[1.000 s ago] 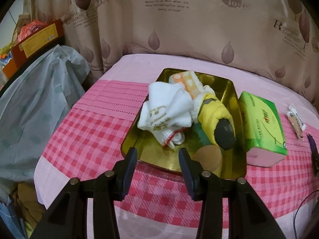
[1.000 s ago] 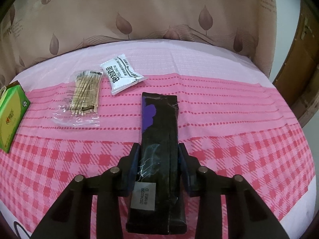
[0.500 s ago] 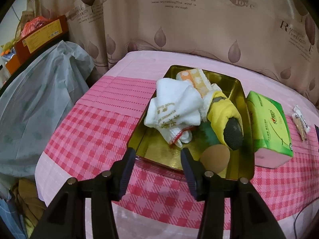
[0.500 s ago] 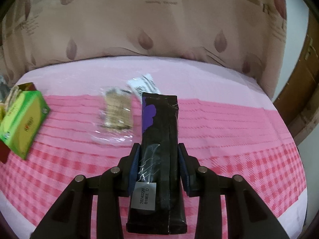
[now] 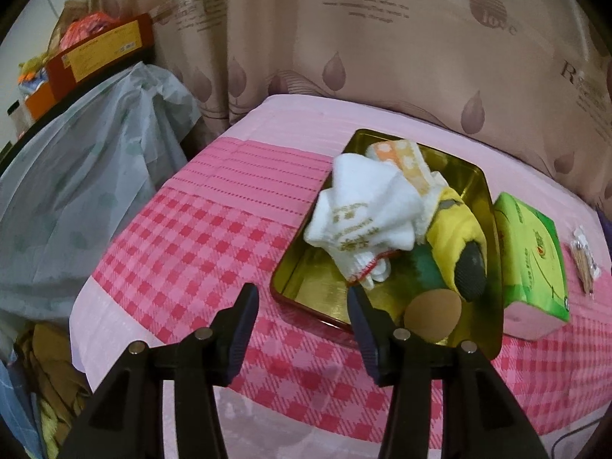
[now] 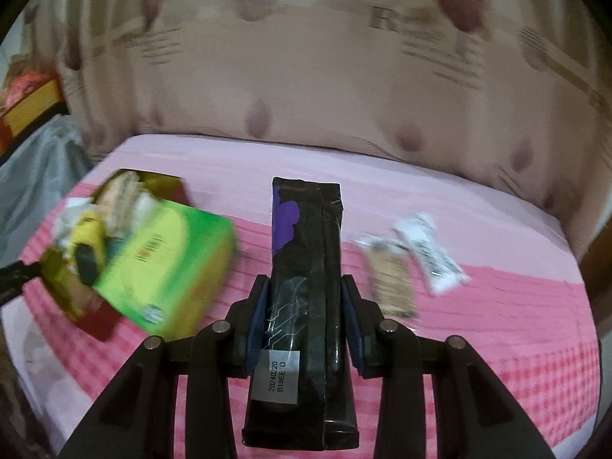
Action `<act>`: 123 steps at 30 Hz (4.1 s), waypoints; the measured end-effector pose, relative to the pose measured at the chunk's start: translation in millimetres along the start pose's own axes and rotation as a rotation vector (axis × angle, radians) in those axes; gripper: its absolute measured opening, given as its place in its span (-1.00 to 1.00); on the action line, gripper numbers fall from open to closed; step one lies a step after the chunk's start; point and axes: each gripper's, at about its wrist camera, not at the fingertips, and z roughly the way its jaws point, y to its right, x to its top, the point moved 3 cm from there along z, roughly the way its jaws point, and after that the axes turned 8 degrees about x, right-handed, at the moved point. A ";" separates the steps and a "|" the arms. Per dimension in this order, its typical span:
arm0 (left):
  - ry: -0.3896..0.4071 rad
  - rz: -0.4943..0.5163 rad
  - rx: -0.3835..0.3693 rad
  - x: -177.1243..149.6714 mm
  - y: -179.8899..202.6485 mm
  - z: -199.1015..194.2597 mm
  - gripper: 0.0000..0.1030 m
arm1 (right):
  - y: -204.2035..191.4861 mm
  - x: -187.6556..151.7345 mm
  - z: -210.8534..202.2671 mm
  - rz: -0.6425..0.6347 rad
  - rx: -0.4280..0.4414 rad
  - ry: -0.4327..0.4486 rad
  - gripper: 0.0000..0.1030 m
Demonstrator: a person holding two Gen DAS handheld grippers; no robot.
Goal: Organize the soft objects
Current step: 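Carry the black pouch with the right gripper over the tin and lower it, then open the right gripper to release the black pouch in the tin, then grasp the white sealant packet with the right gripper while the left gripper grasps the cotton swab bag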
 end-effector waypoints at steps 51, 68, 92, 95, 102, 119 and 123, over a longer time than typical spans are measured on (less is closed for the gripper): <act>-0.023 -0.050 0.030 3.5 -10.3 12.1 -0.05 | -113.0 70.8 71.3 -0.034 0.229 -0.018 0.13; 0.054 0.092 -0.012 0.4 23.7 -7.9 -0.05 | 170.5 1.0 107.0 -0.008 -0.085 -0.147 0.17; -0.107 0.390 -0.471 -3.5 288.4 -57.0 0.08 | 229.6 -68.6 60.6 0.155 -0.074 -0.082 -0.03; -0.158 0.393 -0.498 -4.7 321.7 -55.8 0.10 | 235.1 -88.2 40.8 0.171 -0.091 -0.082 -0.03; -0.237 0.405 -0.516 -8.0 400.0 -39.7 0.20 | 230.6 -100.0 28.7 0.170 -0.092 -0.077 0.00; -0.225 0.382 -0.348 -8.6 472.5 10.1 0.29 | 232.5 -104.1 23.7 0.183 -0.070 -0.074 0.08; -0.184 0.408 -0.355 -10.8 475.0 9.8 0.21 | 231.7 -103.8 23.7 0.183 -0.068 -0.074 0.09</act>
